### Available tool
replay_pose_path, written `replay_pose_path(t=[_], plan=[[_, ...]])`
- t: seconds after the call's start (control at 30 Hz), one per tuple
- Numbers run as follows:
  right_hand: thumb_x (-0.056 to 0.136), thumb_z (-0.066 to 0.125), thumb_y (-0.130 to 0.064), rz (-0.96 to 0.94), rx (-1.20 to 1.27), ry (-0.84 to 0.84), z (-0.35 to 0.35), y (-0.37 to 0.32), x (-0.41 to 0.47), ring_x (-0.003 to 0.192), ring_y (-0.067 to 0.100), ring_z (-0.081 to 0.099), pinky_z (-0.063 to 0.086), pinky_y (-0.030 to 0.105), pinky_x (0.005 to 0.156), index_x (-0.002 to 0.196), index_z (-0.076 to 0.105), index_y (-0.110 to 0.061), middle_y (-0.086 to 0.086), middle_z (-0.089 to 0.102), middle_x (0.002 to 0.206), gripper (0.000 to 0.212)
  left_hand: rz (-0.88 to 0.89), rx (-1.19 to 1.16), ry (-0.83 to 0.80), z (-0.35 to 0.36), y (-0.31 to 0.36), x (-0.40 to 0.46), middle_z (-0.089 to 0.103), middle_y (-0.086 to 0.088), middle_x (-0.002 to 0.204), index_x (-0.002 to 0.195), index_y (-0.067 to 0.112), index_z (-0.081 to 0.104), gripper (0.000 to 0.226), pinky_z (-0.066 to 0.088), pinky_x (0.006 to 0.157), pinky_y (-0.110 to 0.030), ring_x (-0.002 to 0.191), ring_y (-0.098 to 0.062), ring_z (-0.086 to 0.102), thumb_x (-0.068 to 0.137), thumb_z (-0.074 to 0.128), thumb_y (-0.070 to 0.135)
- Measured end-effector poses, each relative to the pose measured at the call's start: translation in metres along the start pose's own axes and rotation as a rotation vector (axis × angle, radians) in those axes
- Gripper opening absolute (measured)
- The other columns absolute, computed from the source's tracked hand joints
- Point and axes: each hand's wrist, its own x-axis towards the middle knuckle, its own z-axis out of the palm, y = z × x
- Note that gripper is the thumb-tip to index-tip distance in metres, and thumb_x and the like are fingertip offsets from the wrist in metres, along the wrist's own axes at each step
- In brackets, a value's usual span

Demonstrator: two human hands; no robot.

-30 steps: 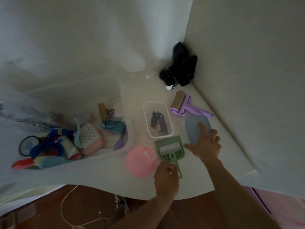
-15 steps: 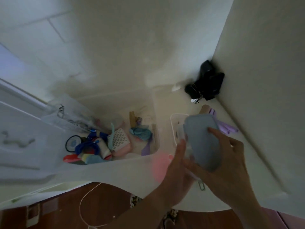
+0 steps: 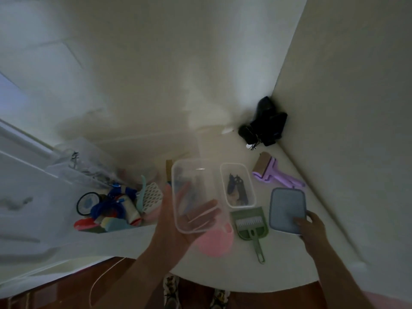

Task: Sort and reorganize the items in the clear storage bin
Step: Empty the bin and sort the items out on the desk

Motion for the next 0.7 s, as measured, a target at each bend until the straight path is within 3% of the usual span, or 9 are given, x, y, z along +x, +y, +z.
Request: replay_pose_path(t=[0.03, 0.13, 0.23, 0.3, 0.37, 0.47, 0.57, 0.63, 0.7], plan=[[0.053, 0.069, -0.014, -0.018, -0.062, 0.016, -0.004, 0.015, 0.022, 0.067, 0.023, 0.052, 0.040, 0.028, 0.061, 0.128, 0.054, 0.004, 0.020, 0.058, 0.097, 0.078, 0.014, 0.004, -0.010, 0.000, 0.006, 0.000, 0.068, -0.024, 0.118, 0.108, 0.033, 0.076, 0.039, 0.054, 0.094, -0.049, 0.105, -0.041, 0.065, 0.080, 0.069, 0.060], [0.053, 0.082, -0.020, 0.002, -0.280, 0.064, -0.003, 0.030, 0.049, 0.087, 0.033, 0.062, 0.053, 0.045, 0.081, 0.127, 0.059, 0.005, 0.023, 0.065, 0.104, 0.081, 0.012, 0.012, -0.011, -0.009, 0.019, 0.000, 0.065, -0.029, 0.122, 0.120, 0.030, 0.070, 0.085, 0.045, 0.101, -0.052, 0.111, -0.044, 0.062, 0.043, 0.095, 0.056], [0.078, 0.078, -0.022, -0.110, -0.602, 0.197, 0.014, -0.005, 0.016, 0.116, 0.041, 0.058, 0.047, 0.046, 0.099, 0.134, 0.055, -0.002, 0.026, 0.059, 0.128, 0.064, 0.032, -0.036, 0.097, -0.026, 0.035, 0.000, 0.065, -0.026, 0.124, 0.112, 0.030, 0.075, 0.051, 0.047, 0.098, -0.054, 0.115, -0.046, 0.062, 0.065, 0.086, 0.047], [0.085, 0.072, -0.017, -0.299, -0.515, 0.213, 0.038, -0.043, -0.033, 0.109, 0.035, 0.062, 0.048, 0.031, 0.093, 0.127, 0.061, -0.005, 0.020, 0.064, 0.121, 0.045, 0.049, -0.061, 0.216, -0.041, 0.049, -0.001, 0.068, -0.023, 0.121, 0.122, 0.027, 0.070, 0.034, 0.050, 0.093, -0.055, 0.108, -0.045, 0.066, 0.091, 0.063, 0.037], [0.088, 0.069, -0.014, -0.533, -0.369, 0.122, 0.071, -0.073, -0.088, 0.090, 0.021, 0.066, 0.046, 0.010, 0.076, 0.116, 0.068, -0.011, 0.007, 0.069, 0.102, 0.028, 0.088, -0.021, 0.299, -0.060, 0.063, -0.002, 0.071, -0.021, 0.114, 0.127, 0.024, 0.065, 0.032, 0.052, 0.093, -0.056, 0.098, -0.040, 0.070, 0.096, 0.056, 0.029], [0.089, 0.068, -0.018, -0.802, -0.304, -0.095, 0.138, -0.095, -0.146, 0.079, 0.002, 0.067, 0.051, 0.014, 0.073, 0.102, 0.071, -0.024, -0.008, 0.072, 0.092, 0.014, 0.153, 0.076, 0.385, -0.092, 0.089, -0.002, 0.074, -0.016, 0.104, 0.127, 0.015, 0.063, 0.033, 0.055, 0.090, -0.052, 0.090, -0.034, 0.073, 0.096, 0.056, 0.023], [0.087, 0.064, -0.015, -0.806, -0.576, -0.331, 0.220, -0.101, -0.143, 0.091, 0.016, 0.070, 0.055, 0.031, 0.084, 0.105, 0.070, -0.020, -0.002, 0.073, 0.100, 0.020, 0.081, 0.184, 0.480, -0.126, 0.113, 0.007, 0.075, -0.014, 0.092, 0.134, 0.008, 0.053, 0.038, 0.061, 0.062, -0.037, 0.073, -0.026, 0.075, 0.102, 0.048, 0.027], [0.087, 0.061, -0.019, -0.735, -0.872, -0.458, 0.275, -0.099, -0.123, 0.102, 0.030, 0.066, 0.052, 0.036, 0.088, 0.115, 0.064, -0.012, 0.008, 0.069, 0.112, 0.029, 0.070, 0.279, 0.478, -0.145, 0.122, 0.012, 0.075, -0.014, 0.099, 0.133, 0.011, 0.050, 0.038, 0.060, 0.073, -0.042, 0.082, -0.028, 0.076, 0.103, 0.047, 0.033], [0.088, 0.063, -0.034, -0.710, -1.059, -0.492, 0.317, -0.091, -0.099, 0.104, 0.032, 0.063, 0.052, 0.035, 0.086, 0.123, 0.055, -0.013, 0.009, 0.066, 0.116, 0.042, 0.089, 0.350, 0.470, -0.155, 0.128, 0.015, 0.075, -0.015, 0.106, 0.127, 0.015, 0.051, 0.037, 0.057, 0.084, -0.050, 0.092, -0.032, 0.074, 0.099, 0.053, 0.039]])
